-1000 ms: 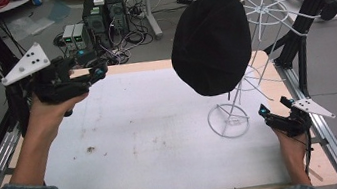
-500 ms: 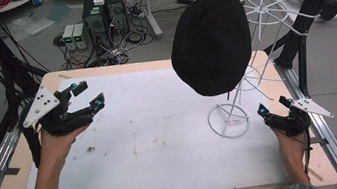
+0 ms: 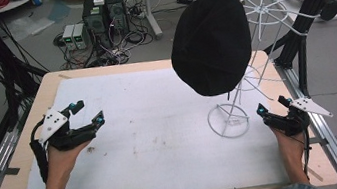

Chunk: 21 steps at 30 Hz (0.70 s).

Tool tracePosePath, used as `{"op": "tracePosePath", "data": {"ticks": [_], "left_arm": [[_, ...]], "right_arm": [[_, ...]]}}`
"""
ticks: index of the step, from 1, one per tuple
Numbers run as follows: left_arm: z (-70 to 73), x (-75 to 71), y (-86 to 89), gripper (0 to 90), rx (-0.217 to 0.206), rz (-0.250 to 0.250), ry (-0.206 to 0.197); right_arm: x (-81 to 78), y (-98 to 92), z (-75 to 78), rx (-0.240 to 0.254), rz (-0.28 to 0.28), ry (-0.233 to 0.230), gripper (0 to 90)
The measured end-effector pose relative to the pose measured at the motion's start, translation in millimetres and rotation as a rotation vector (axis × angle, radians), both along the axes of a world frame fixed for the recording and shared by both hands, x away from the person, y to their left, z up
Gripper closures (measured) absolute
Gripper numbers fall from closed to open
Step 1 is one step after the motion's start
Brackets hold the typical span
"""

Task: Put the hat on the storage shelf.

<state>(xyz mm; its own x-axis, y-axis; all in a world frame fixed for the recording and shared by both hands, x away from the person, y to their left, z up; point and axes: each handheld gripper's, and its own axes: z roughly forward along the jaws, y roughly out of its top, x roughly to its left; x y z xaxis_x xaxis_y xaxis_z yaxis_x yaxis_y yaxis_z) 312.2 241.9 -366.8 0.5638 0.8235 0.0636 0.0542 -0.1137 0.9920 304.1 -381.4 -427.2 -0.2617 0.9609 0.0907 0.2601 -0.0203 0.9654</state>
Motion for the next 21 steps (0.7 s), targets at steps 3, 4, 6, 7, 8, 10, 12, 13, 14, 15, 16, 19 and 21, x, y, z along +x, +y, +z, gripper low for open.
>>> {"op": "tracePosePath", "data": {"ticks": [3, 4, 6, 7, 8, 10, 12, 13, 14, 15, 16, 19, 21], "left_arm": [[-9.7, -1.4, 3.8, 23.5, 0.0, 0.016, 0.01], [-12.4, -1.5, 5.0, 23.5, -0.002, 0.023, 0.016], [-17.3, -1.3, 7.7, 23.5, -0.003, 0.03, 0.023], [-20.2, -0.8, 8.8, 23.5, -0.007, 0.031, 0.027], [-23.3, 0.2, 10.3, 23.5, -0.003, 0.039, 0.04], [-30.6, 2.2, 11.1, 23.5, 0.003, 0.053, 0.057], [-36.6, 4.1, 11.1, 23.5, 0.024, 0.063, 0.08], [-38.9, 5.3, 10.9, 23.4, 0.03, 0.064, 0.092], [-40.8, 6.2, 10.2, 23.1, 0.034, 0.064, 0.101], [-42.2, 6.9, 9.5, 23.1, 0.045, 0.069, 0.109], [-43.2, 7.5, 8.6, 22.8, 0.051, 0.074, 0.113], [-44.0, 7.9, 7.3, 22.8, 0.057, 0.069, 0.117], [-44.0, 8.0, 7.3, 22.8, 0.057, 0.067, 0.117]], "right_arm": [[0.0, 1.2, 1.2, -0.003, 0.003, 0.004, 12.1], [0.1, 1.9, 1.3, -0.003, 0.001, 0.0, 12.1], [0.3, 2.9, 1.4, -0.008, 0.005, 0.004, 12.1], [0.5, 3.2, 1.4, -0.008, 0.006, 0.004, 12.1], [0.7, 3.9, 1.1, -0.006, 0.007, 0.004, 12.1], [0.8, 3.8, 1.1, -0.01, 0.008, 0.006, 12.1], [0.8, 4.1, 0.9, -0.008, 0.01, 0.01, 12.1], [0.7, 4.1, 0.9, -0.008, 0.01, 0.012, 12.1], [1.2, 4.1, 0.4, -0.009, 0.013, 0.011, 12.1], [1.2, 4.1, 0.4, -0.009, 0.013, 0.011, 12.1], [1.2, 3.9, 0.4, -0.01, 0.014, 0.016, 12.0], [1.2, 3.9, 0.3, -0.013, 0.014, 0.018, 12.1], [1.1, 4.2, 0.3, -0.014, 0.015, 0.019, 12.1]]}}
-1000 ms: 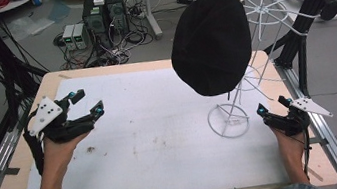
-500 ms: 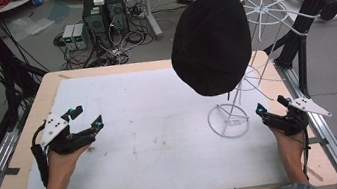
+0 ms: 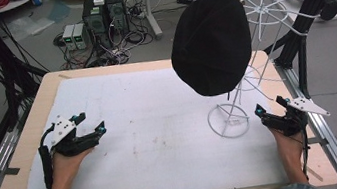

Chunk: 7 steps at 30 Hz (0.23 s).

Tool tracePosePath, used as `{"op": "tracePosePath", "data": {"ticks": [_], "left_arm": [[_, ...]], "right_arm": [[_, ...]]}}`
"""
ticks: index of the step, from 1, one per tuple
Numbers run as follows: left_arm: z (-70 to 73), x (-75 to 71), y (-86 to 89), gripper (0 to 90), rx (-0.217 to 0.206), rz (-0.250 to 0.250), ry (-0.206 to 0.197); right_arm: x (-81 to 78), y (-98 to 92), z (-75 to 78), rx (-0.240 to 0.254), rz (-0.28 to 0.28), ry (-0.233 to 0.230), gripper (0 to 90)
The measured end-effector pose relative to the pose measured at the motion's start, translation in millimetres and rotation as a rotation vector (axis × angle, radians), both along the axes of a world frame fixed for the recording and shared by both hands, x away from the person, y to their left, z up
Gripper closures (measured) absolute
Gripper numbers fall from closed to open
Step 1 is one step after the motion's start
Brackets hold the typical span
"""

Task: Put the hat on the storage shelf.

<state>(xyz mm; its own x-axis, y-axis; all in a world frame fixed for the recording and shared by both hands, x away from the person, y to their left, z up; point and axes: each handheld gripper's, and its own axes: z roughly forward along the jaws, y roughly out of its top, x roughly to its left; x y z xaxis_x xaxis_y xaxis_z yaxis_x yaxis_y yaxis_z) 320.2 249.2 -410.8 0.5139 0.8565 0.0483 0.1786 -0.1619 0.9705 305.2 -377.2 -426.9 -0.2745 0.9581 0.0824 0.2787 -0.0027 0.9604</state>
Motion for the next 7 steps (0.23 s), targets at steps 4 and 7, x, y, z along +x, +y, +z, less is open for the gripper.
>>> {"op": "tracePosePath", "data": {"ticks": [4, 7], "left_arm": [[-0.8, 0.4, -0.3, 22.8, -0.001, -0.002, 0.008], [-2.4, 2.4, -0.2, 21.6, 0.004, 0.002, 0.026]], "right_arm": [[0.4, 0.4, -0.4, -0.002, -0.002, 0.004, 12.0], [2.0, 0.7, -1.9, -0.011, 0.004, 0.017, 12.0]]}}
